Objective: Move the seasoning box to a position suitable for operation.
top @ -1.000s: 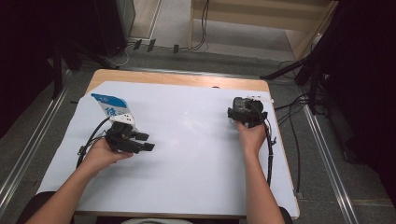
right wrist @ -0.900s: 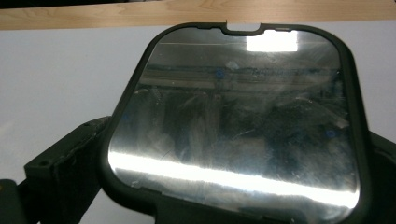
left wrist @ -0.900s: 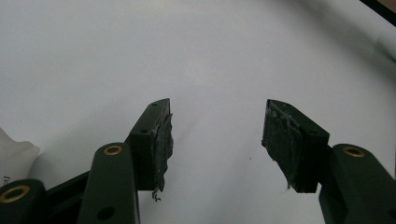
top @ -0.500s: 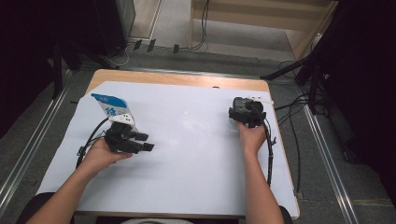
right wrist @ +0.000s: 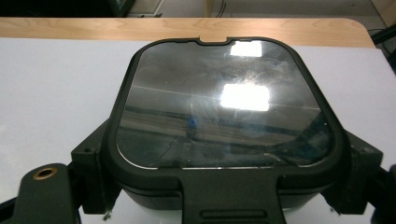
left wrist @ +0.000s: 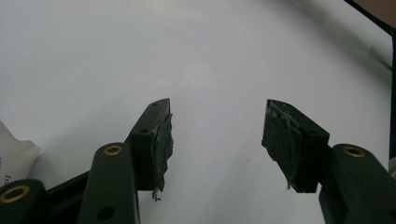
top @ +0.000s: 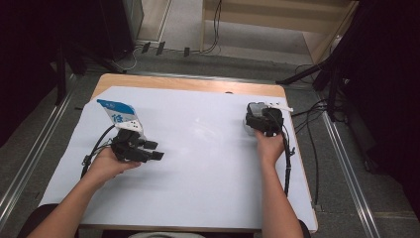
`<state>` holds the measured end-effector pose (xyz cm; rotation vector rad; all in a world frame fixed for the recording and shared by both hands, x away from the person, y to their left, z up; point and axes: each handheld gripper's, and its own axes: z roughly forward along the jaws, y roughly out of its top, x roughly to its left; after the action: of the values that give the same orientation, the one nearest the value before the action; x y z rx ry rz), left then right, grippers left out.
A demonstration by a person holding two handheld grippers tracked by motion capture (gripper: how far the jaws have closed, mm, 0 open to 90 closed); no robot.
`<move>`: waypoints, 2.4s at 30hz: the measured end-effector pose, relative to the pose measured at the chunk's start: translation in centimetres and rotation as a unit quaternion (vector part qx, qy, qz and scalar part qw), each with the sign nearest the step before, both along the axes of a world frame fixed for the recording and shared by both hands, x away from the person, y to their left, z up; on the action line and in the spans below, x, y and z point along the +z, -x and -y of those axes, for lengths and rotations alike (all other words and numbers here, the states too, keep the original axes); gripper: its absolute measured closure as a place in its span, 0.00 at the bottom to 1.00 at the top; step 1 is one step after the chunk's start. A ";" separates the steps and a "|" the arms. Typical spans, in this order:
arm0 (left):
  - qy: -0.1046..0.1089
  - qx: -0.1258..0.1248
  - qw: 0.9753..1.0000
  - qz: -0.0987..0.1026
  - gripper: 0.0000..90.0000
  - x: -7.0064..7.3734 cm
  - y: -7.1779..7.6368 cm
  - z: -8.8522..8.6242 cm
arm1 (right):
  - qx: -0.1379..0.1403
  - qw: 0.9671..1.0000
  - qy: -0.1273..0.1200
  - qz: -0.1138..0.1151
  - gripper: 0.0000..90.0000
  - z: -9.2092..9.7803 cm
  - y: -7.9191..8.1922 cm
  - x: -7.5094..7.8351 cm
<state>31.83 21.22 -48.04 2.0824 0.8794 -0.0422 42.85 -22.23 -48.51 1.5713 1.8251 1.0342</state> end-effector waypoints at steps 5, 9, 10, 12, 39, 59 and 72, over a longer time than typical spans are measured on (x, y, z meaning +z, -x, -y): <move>0.000 -0.001 1.000 -0.001 0.48 0.0 0.0 0.0 | 0.016 1.000 0.006 0.001 0.18 -0.5 0.5 0.7; 0.002 -0.001 1.000 -0.001 0.48 0.1 0.0 0.0 | 0.030 1.000 0.009 -0.002 0.18 -0.6 1.0 1.3; 0.001 -0.001 1.000 0.001 0.48 0.1 0.0 -0.1 | 0.038 0.999 0.008 0.000 0.18 -0.7 1.4 1.7; 0.002 0.000 1.000 0.000 0.48 0.1 0.0 -0.1 | 0.047 0.999 0.002 0.003 0.18 -0.8 1.9 2.2; 0.005 -0.007 1.000 -0.001 0.48 0.1 -0.6 0.8 | 0.175 0.984 0.014 0.005 0.18 -7.1 7.9 2.7; 0.007 0.005 1.000 -0.005 0.47 0.0 0.2 0.3 | 0.241 0.970 0.012 -0.008 0.18 -12.6 7.9 1.7; 0.005 0.011 1.000 -0.007 0.47 -0.2 0.5 -0.1 | 0.267 0.964 0.012 -0.016 0.18 -16.0 7.8 0.6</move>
<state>31.29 21.30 -48.24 2.0651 0.9087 -0.0503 35.08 -6.24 -47.95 1.1013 2.3404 1.2088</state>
